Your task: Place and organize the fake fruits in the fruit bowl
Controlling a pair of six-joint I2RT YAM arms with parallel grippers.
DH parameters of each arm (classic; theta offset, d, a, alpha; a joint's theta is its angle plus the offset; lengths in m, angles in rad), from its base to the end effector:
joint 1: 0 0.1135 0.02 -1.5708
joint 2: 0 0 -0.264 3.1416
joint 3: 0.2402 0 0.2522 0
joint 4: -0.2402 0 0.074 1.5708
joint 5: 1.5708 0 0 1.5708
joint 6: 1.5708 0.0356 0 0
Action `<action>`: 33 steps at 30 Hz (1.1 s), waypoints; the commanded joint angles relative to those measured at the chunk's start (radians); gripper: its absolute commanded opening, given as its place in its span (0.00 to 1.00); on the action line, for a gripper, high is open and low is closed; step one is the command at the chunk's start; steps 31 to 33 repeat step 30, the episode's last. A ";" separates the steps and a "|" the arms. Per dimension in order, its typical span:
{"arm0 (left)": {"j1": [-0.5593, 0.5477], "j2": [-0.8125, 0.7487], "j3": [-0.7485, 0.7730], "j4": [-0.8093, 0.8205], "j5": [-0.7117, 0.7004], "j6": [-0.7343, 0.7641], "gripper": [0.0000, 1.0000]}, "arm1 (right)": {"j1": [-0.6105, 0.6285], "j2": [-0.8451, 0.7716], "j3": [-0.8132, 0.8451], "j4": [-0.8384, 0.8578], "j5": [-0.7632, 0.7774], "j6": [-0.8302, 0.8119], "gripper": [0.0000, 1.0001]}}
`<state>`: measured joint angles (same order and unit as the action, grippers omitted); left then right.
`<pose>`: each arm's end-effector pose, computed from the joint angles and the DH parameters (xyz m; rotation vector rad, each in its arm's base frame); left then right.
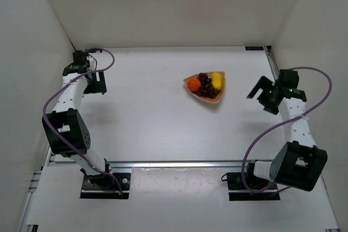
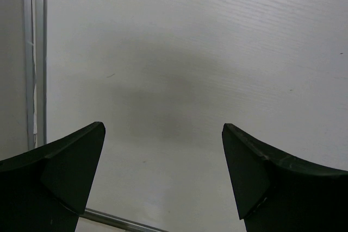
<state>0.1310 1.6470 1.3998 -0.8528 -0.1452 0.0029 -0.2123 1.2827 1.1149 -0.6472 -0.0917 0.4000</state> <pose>0.3382 0.0498 0.2776 -0.2175 2.6635 0.2368 0.2662 -0.0540 0.3052 0.6789 2.2921 0.1981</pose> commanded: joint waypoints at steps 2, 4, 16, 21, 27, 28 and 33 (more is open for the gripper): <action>0.045 -0.113 -0.038 0.006 0.039 -0.024 1.00 | -0.019 -0.107 -0.168 -0.091 0.023 -0.059 1.00; 0.074 -0.134 -0.050 0.006 0.059 -0.024 1.00 | -0.032 -0.184 -0.239 -0.091 0.070 -0.059 1.00; 0.098 -0.236 -0.096 0.015 0.104 -0.024 1.00 | -0.042 -0.238 -0.194 -0.091 -0.006 0.057 1.00; 0.098 -0.265 -0.125 0.015 0.125 -0.024 1.00 | -0.042 -0.247 -0.194 -0.091 -0.016 0.057 1.00; 0.098 -0.274 -0.125 0.015 0.150 -0.024 1.00 | -0.042 -0.269 -0.214 -0.100 -0.025 0.057 1.00; 0.098 -0.274 -0.125 0.015 0.150 -0.024 1.00 | -0.042 -0.269 -0.227 -0.083 -0.035 0.057 1.00; 0.098 -0.274 -0.125 0.015 0.150 -0.024 1.00 | -0.042 -0.302 -0.240 -0.062 -0.036 0.057 1.00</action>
